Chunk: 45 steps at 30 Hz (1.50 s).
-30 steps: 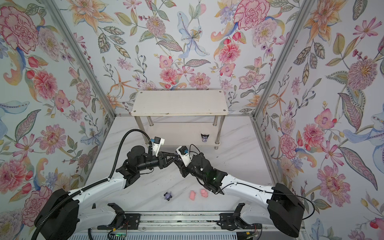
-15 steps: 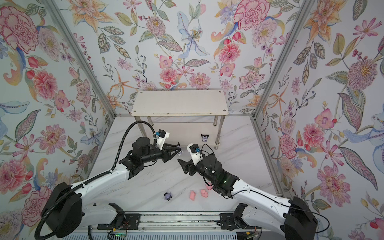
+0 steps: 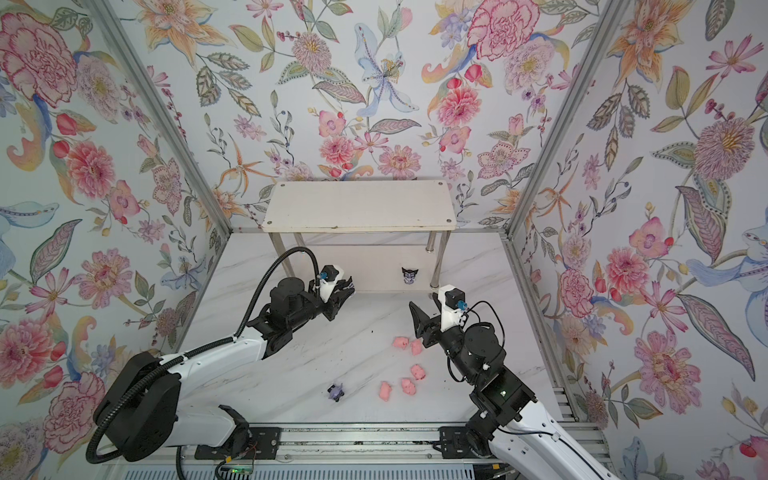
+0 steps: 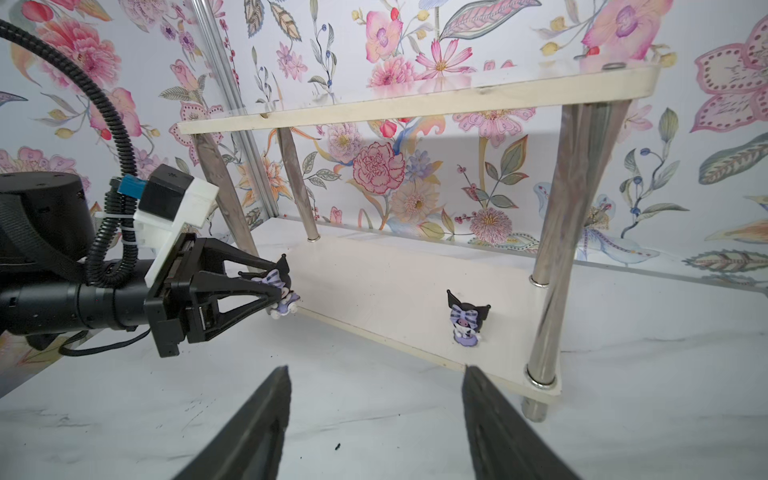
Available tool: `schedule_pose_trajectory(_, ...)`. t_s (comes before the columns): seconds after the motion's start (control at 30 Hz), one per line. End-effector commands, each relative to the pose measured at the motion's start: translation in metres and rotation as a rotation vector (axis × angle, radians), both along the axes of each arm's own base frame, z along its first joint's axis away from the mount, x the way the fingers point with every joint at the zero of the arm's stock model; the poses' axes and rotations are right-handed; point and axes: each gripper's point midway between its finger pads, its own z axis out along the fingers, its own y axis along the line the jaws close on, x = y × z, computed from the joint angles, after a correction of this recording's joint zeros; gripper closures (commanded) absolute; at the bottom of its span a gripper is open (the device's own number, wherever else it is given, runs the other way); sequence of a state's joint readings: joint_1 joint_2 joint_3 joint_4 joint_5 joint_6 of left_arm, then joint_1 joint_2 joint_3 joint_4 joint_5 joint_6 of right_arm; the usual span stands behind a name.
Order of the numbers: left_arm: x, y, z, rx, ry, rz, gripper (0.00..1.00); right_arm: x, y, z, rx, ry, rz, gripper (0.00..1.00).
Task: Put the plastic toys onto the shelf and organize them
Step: 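Set the Kuromi on the lower shelf with the left gripper while the right gripper withdraws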
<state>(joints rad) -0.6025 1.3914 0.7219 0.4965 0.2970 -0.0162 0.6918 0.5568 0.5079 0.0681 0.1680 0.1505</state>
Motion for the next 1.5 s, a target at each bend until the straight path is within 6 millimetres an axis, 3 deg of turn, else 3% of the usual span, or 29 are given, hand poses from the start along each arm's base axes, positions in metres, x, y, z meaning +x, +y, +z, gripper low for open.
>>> schedule_pose_trajectory(0.0,0.009,-0.008,0.005,0.067,-0.135,-0.025,1.00,0.003,0.003,-0.017,-0.052,0.051,0.009,0.34)
schedule_pose_trajectory(0.27,0.022,-0.024,-0.008,0.118,-0.188,-0.101,1.00,0.009,0.012,-0.023,-0.073,0.076,0.029,0.34)
schedule_pose_trajectory(0.3,0.028,-0.026,-0.022,0.130,-0.159,-0.107,1.00,0.009,0.011,-0.024,-0.073,0.077,0.028,0.34)
schedule_pose_trajectory(0.57,0.053,-0.039,-0.048,0.158,-0.085,-0.148,1.00,0.007,0.005,-0.029,-0.060,0.084,0.006,0.34)
schedule_pose_trajectory(0.87,0.085,-0.037,-0.070,0.189,-0.020,-0.105,1.00,0.007,0.001,-0.036,-0.061,0.090,-0.009,0.34)
schedule_pose_trajectory(1.23,0.103,-0.035,-0.094,0.224,0.035,-0.078,0.97,0.007,-0.003,-0.042,-0.062,0.095,-0.020,0.34)
schedule_pose_trajectory(1.3,0.104,-0.037,-0.097,0.224,0.046,-0.083,0.88,0.007,-0.003,-0.042,-0.062,0.095,-0.020,0.34)
schedule_pose_trajectory(1.37,0.103,-0.038,-0.096,0.212,0.050,-0.090,0.66,0.007,-0.003,-0.042,-0.061,0.094,-0.019,0.33)
schedule_pose_trajectory(1.4,0.103,-0.037,-0.095,0.206,0.052,-0.090,0.44,0.007,-0.003,-0.042,-0.060,0.094,-0.018,0.34)
schedule_pose_trajectory(1.43,0.101,-0.038,-0.094,0.198,0.051,-0.094,0.01,0.006,-0.003,-0.042,-0.060,0.094,-0.017,0.34)
schedule_pose_trajectory(1.47,0.100,-0.038,-0.091,0.190,0.051,-0.101,0.01,0.006,-0.003,-0.042,-0.061,0.094,-0.017,0.34)
